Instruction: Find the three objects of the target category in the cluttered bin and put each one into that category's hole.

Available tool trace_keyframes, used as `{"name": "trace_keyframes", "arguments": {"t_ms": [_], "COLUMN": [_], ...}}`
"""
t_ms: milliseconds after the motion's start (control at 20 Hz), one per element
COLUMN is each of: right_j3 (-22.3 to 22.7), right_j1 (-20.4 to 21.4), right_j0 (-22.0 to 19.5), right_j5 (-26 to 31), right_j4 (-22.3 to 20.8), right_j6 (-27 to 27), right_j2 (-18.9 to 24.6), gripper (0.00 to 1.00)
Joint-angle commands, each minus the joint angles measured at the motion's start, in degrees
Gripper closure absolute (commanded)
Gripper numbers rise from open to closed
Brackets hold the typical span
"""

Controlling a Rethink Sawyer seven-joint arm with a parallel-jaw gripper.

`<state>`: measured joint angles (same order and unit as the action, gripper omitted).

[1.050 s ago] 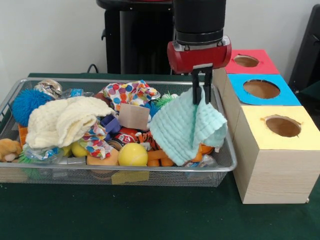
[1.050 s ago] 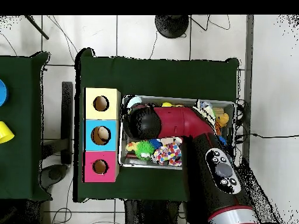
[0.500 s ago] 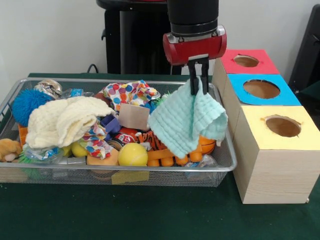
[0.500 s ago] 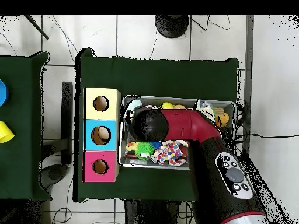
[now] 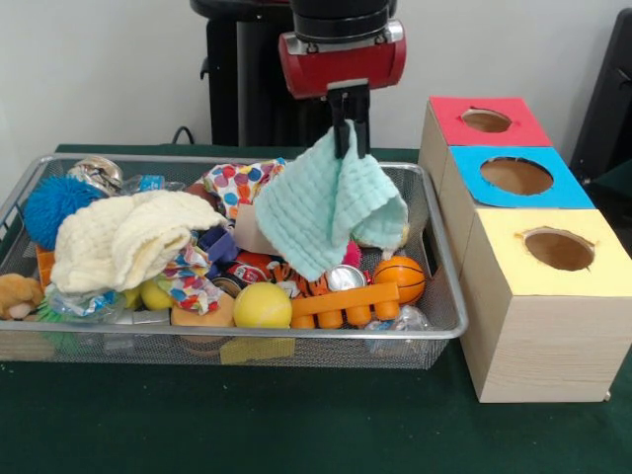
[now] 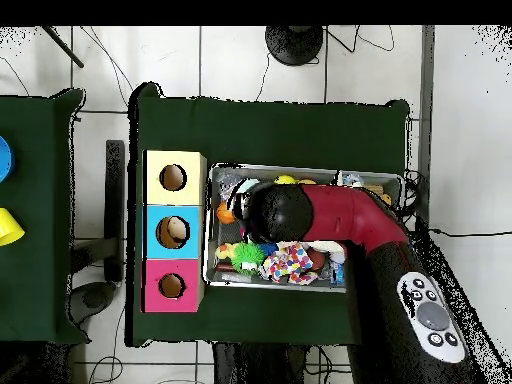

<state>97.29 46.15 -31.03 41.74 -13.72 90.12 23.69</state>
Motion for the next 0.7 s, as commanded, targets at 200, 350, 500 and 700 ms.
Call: {"name": "trace_keyframes", "arguments": {"t_ms": [200, 350, 500, 700], "right_j3": [-6.5, -7.9, -9.7, -10.5], "right_j1": [-1.8, -2.8, -3.8, -4.5], "right_j0": [-3.8, -5.0, -5.8, -7.2], "right_j5": [10.2, 11.7, 13.4, 14.8], "right_j4": [-4.5, -5.0, -5.5, -6.3], "right_j6": [-13.4, -14.8, -15.9, -16.9], "right_j2": [4.6, 5.7, 6.8, 8.3], "gripper": [1.00, 1.00, 1.00, 1.00]}}
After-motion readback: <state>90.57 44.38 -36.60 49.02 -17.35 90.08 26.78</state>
